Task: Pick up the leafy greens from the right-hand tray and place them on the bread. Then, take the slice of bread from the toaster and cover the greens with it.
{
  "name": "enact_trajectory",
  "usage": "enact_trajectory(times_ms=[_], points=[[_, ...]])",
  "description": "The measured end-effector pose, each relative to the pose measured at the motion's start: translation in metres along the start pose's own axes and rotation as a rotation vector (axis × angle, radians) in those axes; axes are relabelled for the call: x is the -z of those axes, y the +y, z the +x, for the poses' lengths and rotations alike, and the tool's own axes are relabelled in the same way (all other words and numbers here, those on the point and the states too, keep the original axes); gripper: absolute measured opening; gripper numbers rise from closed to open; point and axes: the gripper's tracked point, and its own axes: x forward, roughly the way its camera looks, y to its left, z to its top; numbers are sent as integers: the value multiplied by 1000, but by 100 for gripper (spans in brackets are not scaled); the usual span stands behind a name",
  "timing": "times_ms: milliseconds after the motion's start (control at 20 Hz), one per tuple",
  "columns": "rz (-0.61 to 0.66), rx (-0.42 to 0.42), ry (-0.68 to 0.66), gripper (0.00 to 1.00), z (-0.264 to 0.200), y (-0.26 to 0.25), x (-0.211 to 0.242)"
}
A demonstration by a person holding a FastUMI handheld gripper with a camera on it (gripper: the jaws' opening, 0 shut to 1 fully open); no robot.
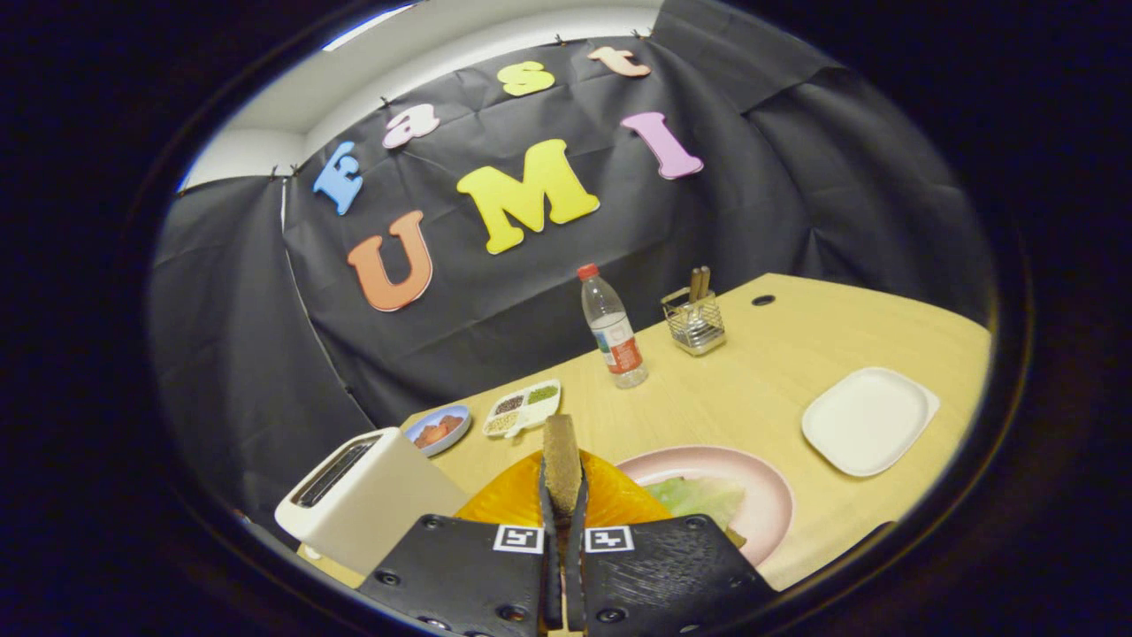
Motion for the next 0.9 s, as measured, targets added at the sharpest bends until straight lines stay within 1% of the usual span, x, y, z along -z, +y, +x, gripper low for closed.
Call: enact_trajectory(times_ms=[100, 150, 250, 300, 400, 450, 600, 750, 800, 900], points=[[12, 8, 8, 4, 0, -14, 3], [14, 18, 14, 9, 0, -24, 3], [31, 36, 45, 15, -1, -41, 6], [37, 41, 61, 15, -2, -49, 9], [36, 58, 90, 20, 1, -64, 14], [30, 67, 104, 26, 1, -71, 16], [6, 78, 143, 52, 1, -81, 23], [-12, 93, 143, 77, -1, -91, 20], [-15, 99, 137, 79, -4, -94, 18], [-47, 104, 114, 87, -12, -95, 7]])
